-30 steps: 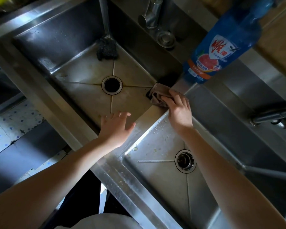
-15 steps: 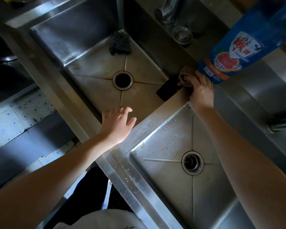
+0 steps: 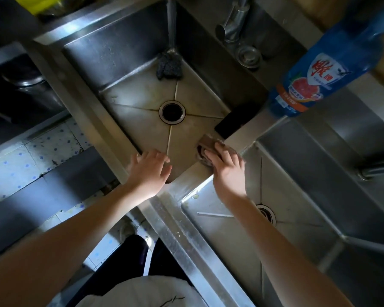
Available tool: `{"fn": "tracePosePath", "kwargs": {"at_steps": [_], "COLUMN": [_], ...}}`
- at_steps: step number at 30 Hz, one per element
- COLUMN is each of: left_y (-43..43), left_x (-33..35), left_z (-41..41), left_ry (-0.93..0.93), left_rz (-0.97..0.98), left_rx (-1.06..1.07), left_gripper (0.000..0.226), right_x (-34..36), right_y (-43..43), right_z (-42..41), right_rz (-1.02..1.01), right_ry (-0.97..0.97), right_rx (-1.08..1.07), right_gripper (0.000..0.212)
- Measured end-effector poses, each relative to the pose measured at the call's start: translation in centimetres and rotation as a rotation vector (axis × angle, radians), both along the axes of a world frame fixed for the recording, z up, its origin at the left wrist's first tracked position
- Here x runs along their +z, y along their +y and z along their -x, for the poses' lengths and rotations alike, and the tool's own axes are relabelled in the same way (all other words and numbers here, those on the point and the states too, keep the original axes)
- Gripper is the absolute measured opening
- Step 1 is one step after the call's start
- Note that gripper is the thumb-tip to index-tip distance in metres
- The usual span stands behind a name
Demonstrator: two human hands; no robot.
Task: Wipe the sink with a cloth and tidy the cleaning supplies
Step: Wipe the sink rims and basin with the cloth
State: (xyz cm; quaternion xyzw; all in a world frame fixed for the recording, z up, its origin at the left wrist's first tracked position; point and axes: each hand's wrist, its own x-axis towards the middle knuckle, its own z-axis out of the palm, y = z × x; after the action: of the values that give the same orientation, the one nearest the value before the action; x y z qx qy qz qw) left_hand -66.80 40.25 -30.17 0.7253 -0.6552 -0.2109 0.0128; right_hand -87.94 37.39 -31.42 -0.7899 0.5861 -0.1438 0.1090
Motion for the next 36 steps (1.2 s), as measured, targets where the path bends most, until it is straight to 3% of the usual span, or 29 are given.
{"fn": "tracePosePath", "kwargs": {"at_steps": [4, 9, 17, 21, 25, 36], "left_y": [0.8, 1.6, 1.9, 1.6, 0.7, -3.4], "left_x": [0.4, 1.0, 1.5, 1.2, 1.7, 1.5], "left_z": [-1.2, -2.4, -5.5, -6.7, -8.2, -12.3], "left_ry": [0.057, 0.052, -0.204, -0.103, 0.048, 0.091], "left_rz": [-0.046, 0.043, 0.09, 0.032, 0.124, 0.073], "left_rx": [-0.057, -0.094, -0.408, -0.425, -0.325, -0.454], "left_gripper": [0.026, 0.023, 0.027, 0.029, 0.032, 0.029], "right_x": [0.5, 1.0, 1.0, 1.4, 1.6, 3.2], "right_y": [-1.0, -5.4, -4.5, -1.0, 2.8, 9.1], "right_z": [0.9, 2.7, 1.8, -0.7, -4.2, -11.9], "right_rz": [-0.1, -0.146, -0.174, -0.183, -0.214, -0.233], "right_ry": [0.006, -0.075, -0.042, -0.004, 0.007, 0.0], "right_rx": [-0.011, -0.172, -0.196, -0.169, -0.174, -0.361], "right_gripper": [0.053, 0.045, 0.047, 0.054, 0.052, 0.042]}}
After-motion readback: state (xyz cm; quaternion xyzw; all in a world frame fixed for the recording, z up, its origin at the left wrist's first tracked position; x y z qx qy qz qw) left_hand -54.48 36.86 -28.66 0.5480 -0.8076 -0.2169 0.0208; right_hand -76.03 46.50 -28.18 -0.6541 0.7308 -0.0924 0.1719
